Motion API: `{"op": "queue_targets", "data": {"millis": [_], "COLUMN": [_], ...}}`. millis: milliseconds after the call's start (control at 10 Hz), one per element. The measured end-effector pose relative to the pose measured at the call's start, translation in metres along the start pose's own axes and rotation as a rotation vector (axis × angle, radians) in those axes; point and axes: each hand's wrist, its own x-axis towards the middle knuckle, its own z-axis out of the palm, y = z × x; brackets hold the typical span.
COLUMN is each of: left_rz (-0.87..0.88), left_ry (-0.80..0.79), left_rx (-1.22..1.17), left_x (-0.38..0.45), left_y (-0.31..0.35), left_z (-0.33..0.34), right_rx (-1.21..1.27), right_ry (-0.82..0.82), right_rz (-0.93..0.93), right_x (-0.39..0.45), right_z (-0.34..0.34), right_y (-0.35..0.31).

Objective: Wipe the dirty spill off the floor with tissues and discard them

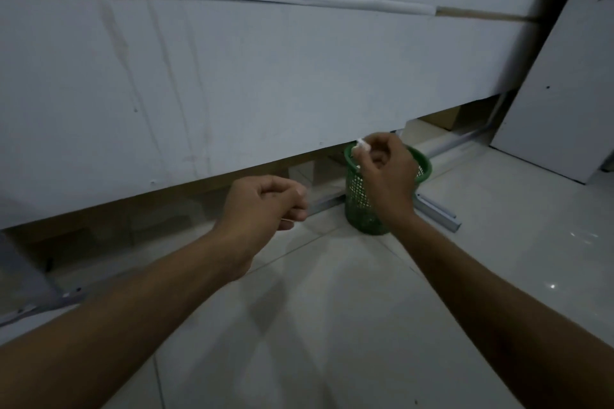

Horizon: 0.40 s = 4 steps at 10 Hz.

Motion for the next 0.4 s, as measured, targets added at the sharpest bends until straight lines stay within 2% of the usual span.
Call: {"op": "queue_targets", "data": {"millis": [100, 200, 300, 400], "left_rz": [0.025, 0.026, 0.02, -0.002], "left_ry": [0.017, 0.045, 0.07, 0.098], "left_rx": [0.023, 0.037, 0.053, 0.066], "left_x": [0.001, 0.004, 0.006, 0.007], "left_y": [-0.009, -0.017, -0.022, -0.024], "left_z": [-0.007, -0.015, -0.021, -0.025], "right_rx": [-0.164, -0.294, -0.415, -0.435], "right_ry": [0.11, 0.128, -0.057, -0.109], "right_rz": [0.054, 0.144, 0.303, 0.413], "right_x": [0.045, 0.077, 0.091, 0.085], "right_z": [-0.008, -0.016, -0.024, -0.026], "right_y": [0.032, 0.06, 0.089, 0.109]}}
